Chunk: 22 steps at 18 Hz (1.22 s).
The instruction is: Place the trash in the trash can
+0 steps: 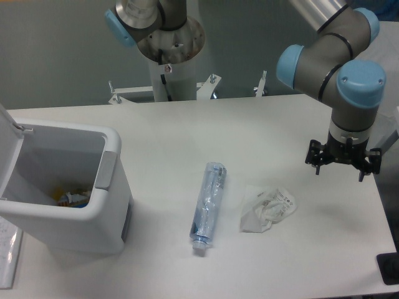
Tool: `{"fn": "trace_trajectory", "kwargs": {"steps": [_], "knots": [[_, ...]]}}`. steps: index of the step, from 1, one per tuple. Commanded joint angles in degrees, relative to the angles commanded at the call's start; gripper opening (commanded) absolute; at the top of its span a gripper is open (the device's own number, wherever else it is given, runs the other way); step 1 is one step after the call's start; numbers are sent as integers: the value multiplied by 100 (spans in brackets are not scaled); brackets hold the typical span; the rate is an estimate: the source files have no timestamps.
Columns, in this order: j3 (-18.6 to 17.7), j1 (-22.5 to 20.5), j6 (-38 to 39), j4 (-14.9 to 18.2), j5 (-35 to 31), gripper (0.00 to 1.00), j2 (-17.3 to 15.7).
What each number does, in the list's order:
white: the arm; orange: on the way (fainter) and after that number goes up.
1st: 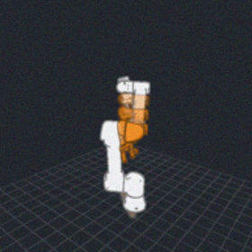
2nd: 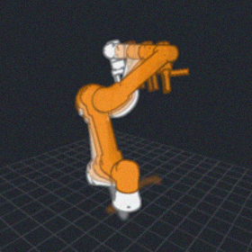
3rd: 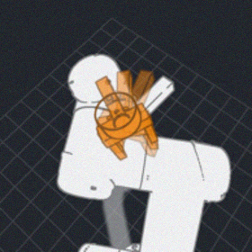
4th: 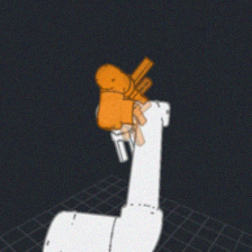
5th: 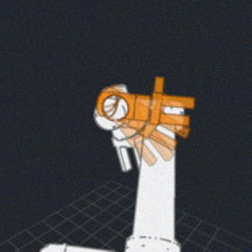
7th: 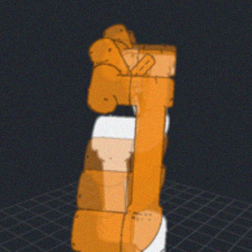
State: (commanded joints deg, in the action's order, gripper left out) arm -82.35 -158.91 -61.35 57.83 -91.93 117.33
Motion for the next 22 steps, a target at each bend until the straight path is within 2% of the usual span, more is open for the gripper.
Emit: {"fn": "trace_trajectory", "kwargs": {"steps": [11,15,19,22], "knots": [[-167,62,132,-35,53,100,79],[-421,70,149,-368,44,100,79],[-554,88,132,-413,53,100,105],[-554,280,158,-413,35,100,228]]}}
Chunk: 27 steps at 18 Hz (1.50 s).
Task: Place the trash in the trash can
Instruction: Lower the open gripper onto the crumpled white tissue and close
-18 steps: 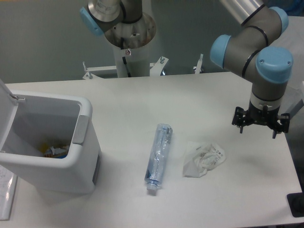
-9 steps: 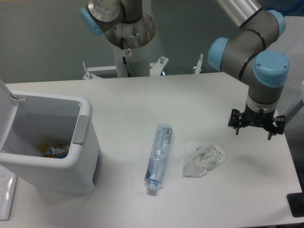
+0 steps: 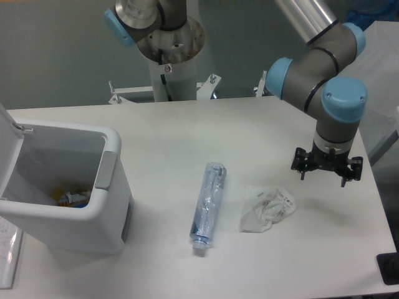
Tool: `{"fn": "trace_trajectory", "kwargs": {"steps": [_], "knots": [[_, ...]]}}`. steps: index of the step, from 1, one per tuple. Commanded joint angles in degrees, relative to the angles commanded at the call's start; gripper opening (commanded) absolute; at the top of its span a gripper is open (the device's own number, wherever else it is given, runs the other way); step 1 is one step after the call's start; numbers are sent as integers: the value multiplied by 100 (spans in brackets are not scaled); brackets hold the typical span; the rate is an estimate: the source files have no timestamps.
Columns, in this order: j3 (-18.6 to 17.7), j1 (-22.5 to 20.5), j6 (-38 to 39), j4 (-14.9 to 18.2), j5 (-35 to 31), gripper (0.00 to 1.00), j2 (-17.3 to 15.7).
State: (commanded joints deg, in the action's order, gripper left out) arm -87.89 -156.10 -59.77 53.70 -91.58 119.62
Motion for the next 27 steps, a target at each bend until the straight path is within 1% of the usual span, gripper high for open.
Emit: {"fn": "trace_trajectory", "kwargs": {"steps": [1,4,5,9,13,14,15,17,18,19,21,22,24,27], "knots": [[-17,70,61,9,26,100,18],[-412,176,185,0,26,100,-8],[-491,246,185,0,26,100,-8],[-510,457,412,-17,17,100,27],[-492,616,449,-26,0,100,123],[-440,677,449,-35,0,100,167],[-387,712,483,-35,-9,95,202],[-299,800,694,-35,-9,81,325],[-238,862,782,-35,-9,77,378],[-185,906,835,-35,-18,68,413],[-167,950,949,-35,-18,48,440],[-150,994,1036,-35,-18,35,440],[-114,1029,1108,-35,0,0,431],[-79,1082,1090,-35,9,0,422]]}}
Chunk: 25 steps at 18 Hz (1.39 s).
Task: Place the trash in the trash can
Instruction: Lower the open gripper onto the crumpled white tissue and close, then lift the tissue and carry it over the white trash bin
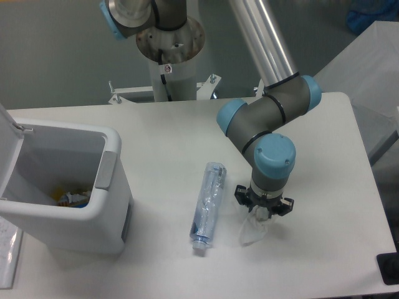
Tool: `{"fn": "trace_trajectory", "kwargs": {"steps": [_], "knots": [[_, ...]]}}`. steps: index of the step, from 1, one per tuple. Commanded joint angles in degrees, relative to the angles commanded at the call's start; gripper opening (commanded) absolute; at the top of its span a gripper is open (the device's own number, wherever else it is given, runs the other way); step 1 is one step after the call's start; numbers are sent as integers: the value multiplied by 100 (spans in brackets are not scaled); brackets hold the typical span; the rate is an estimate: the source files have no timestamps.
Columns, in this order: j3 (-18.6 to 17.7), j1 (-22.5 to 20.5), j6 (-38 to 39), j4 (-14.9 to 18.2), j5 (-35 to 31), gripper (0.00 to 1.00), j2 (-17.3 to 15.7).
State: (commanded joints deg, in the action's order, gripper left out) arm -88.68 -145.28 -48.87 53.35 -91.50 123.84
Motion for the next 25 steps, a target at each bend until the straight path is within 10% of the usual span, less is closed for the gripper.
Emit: {"fn": "trace_trajectory", "kwargs": {"steps": [10,25], "knots": [[334,18,271,-26,377,0,-228],[483,184,1924,-18,3400,0,-1687]]}}
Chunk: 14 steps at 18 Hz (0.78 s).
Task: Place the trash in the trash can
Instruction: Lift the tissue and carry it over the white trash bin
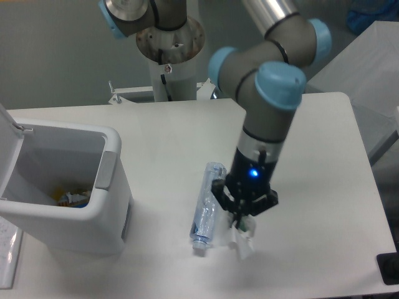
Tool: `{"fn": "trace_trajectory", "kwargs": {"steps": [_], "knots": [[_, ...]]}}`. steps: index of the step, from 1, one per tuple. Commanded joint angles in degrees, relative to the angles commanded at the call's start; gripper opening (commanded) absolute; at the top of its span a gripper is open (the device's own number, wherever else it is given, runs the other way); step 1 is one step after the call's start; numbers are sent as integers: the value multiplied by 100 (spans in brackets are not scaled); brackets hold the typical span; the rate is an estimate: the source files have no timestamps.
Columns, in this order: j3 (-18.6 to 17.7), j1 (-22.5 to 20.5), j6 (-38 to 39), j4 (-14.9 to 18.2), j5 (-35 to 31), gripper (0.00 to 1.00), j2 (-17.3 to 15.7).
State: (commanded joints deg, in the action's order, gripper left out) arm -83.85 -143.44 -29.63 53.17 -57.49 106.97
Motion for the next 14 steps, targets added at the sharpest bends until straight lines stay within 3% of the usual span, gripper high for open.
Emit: {"fn": "trace_trajectory", "kwargs": {"steps": [5,11,14], "knots": [[0,333,807,0,326,0,-229],[-53,492,1660,0,1029,0,-747],[-44,694,1776,-9,1091,0,-739]]}}
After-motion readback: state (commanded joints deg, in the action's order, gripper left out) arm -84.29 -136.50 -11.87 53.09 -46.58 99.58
